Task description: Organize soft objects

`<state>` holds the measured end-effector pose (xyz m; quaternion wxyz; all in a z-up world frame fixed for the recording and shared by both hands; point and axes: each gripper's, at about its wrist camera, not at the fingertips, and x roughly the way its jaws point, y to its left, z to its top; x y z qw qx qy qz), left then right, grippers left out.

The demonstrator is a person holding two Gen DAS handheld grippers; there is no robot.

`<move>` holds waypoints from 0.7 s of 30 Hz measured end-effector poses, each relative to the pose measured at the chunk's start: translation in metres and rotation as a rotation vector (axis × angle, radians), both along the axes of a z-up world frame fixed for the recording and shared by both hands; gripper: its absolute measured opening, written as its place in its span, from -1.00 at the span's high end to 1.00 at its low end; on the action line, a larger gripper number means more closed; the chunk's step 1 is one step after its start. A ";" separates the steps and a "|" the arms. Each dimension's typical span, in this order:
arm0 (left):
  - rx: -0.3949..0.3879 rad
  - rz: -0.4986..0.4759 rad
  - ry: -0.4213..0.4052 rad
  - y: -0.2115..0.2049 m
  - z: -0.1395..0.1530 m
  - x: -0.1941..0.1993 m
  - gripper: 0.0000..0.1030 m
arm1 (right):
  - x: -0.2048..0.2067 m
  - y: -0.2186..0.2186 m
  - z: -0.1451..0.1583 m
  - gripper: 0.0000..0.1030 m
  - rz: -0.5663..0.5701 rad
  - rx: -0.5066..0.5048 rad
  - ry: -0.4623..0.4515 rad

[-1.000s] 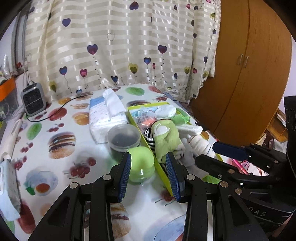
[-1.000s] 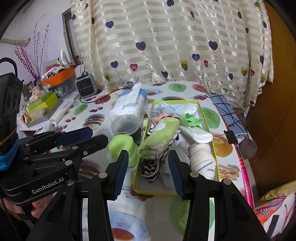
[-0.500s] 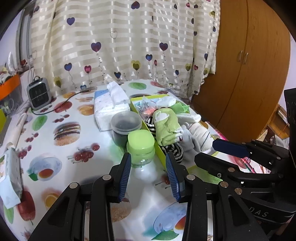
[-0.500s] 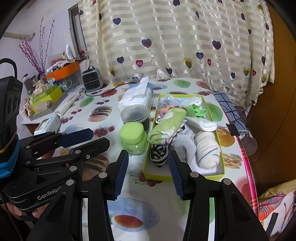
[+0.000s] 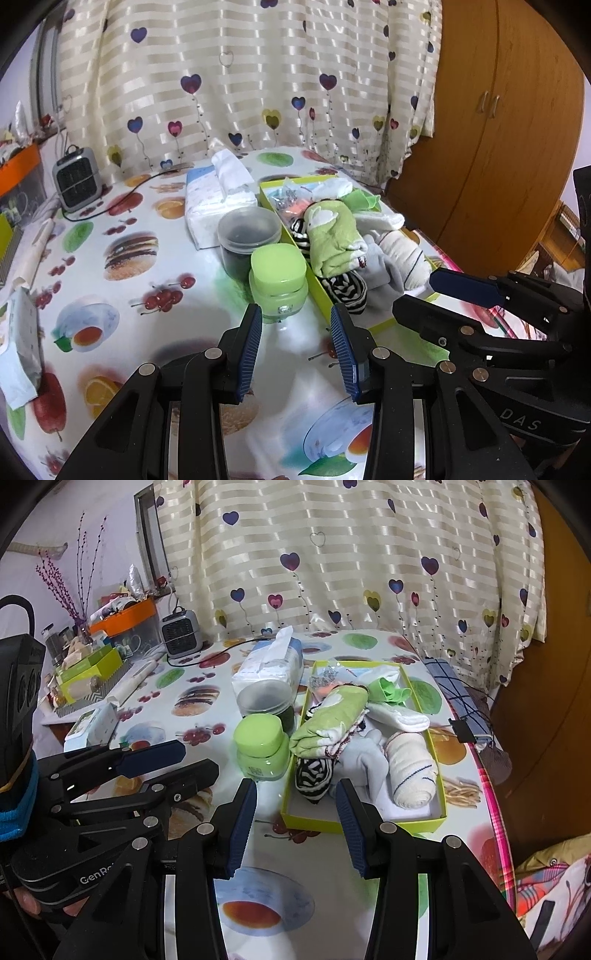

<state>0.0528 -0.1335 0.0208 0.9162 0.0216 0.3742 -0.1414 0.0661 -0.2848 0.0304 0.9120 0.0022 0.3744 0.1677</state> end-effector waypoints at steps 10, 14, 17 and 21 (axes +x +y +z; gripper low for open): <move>0.022 0.005 0.025 -0.005 -0.009 0.009 0.27 | 0.008 -0.001 -0.008 0.11 -0.005 -0.005 0.019; 0.025 0.004 0.033 -0.006 -0.012 0.011 0.27 | 0.010 -0.002 -0.011 0.11 -0.007 -0.006 0.025; 0.024 0.005 0.032 -0.006 -0.012 0.011 0.27 | 0.010 -0.003 -0.013 0.11 -0.007 -0.003 0.028; 0.027 0.006 0.034 -0.006 -0.013 0.011 0.27 | 0.010 -0.003 -0.013 0.11 -0.007 -0.004 0.029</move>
